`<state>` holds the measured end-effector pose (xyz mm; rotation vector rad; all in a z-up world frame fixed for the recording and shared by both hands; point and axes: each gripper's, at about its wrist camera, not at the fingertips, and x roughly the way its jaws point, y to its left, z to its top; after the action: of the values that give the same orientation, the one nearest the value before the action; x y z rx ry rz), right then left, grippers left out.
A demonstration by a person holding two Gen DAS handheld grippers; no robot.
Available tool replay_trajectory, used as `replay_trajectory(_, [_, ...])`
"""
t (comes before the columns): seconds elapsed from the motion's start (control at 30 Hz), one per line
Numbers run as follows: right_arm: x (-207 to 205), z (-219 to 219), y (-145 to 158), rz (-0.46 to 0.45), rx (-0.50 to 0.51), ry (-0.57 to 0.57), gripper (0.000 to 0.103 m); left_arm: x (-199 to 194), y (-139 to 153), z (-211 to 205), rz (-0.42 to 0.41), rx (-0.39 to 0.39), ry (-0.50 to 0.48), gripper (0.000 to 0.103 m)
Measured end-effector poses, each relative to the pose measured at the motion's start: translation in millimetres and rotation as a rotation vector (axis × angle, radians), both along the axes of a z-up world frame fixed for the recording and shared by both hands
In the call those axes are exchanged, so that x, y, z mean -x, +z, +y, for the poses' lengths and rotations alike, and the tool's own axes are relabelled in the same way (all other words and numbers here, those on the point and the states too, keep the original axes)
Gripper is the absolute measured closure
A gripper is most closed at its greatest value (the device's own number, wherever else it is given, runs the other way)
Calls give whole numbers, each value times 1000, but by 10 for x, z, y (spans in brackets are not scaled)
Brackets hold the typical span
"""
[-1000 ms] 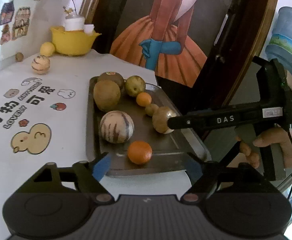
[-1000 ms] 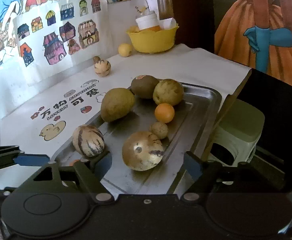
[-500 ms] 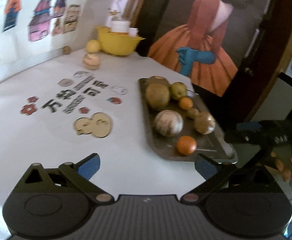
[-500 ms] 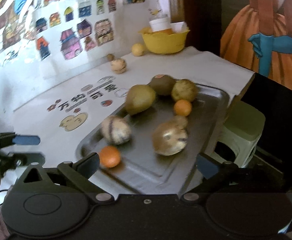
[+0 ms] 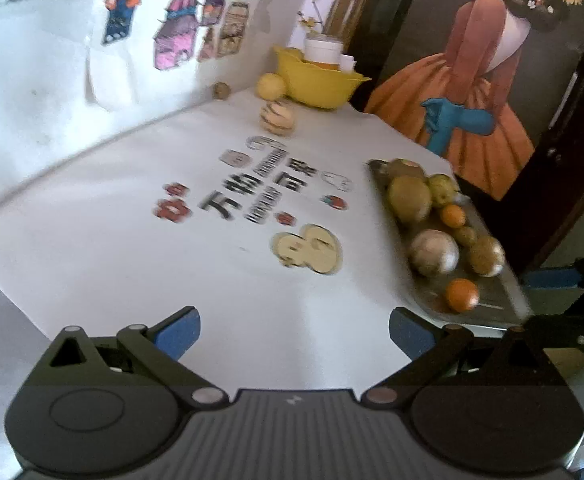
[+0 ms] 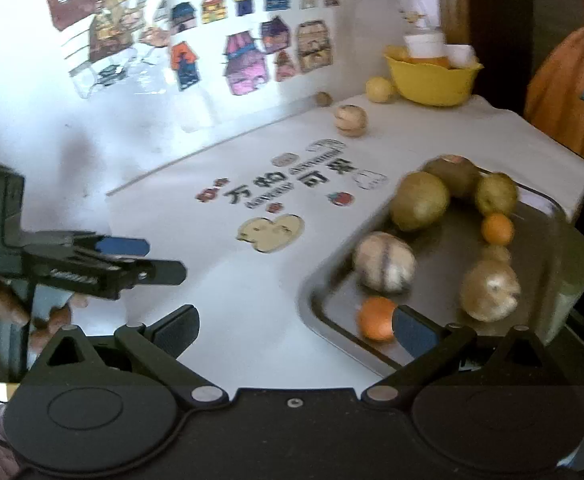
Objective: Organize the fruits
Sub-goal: 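Lift both tools away from the tray, then move both tools toward the loose fruits beside the yellow bowl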
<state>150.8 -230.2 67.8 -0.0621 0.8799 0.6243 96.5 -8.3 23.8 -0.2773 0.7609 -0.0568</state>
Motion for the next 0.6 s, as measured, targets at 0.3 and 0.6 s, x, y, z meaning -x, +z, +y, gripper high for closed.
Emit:
replay_trajectory(0.3, [-312, 258, 0, -44, 56, 65, 1, -249, 361, 487, -61, -244, -43, 1])
replay_trajectory(0.6, [-858, 247, 198, -90, 38, 66, 1, -655, 924, 529, -174, -581, -87, 0])
